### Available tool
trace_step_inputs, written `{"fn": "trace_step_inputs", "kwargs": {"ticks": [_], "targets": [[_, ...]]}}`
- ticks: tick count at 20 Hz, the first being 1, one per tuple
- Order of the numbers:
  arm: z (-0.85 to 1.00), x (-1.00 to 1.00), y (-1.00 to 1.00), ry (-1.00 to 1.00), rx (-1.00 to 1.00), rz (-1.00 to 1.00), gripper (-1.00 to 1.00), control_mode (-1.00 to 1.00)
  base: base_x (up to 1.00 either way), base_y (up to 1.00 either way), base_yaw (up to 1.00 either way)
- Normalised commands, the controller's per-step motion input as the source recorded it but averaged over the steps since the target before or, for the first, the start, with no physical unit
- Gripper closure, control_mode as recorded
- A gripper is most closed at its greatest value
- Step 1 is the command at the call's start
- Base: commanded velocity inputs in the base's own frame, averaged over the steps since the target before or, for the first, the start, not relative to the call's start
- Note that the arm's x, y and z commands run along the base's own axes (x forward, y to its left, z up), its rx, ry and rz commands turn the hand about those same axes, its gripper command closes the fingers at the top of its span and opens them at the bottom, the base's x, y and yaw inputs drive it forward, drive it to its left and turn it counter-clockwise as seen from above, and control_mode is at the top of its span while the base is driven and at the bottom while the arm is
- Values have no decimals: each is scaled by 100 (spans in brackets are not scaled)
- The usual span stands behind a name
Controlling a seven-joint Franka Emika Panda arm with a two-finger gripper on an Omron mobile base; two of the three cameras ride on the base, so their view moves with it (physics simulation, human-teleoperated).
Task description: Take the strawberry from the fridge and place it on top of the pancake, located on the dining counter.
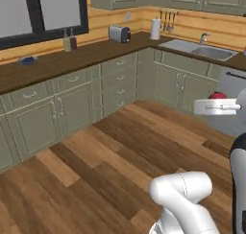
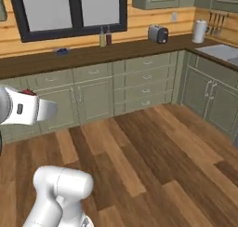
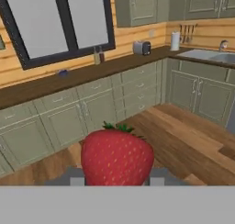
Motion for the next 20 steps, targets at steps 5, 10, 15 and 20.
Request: {"fn": "trace_step_inputs", "kwargs": {"ticks": [5, 10, 15, 20], "targets": [[0, 0, 0, 0, 0, 0, 100, 100, -2, 0, -92], [0, 0, 0, 0, 0, 0, 100, 100, -9, 0, -92], [0, 0, 0, 0, 0, 0, 100, 100, -26, 10, -91], [0, 0, 0, 0, 0, 0, 100, 100, -25, 55, -80]]}}
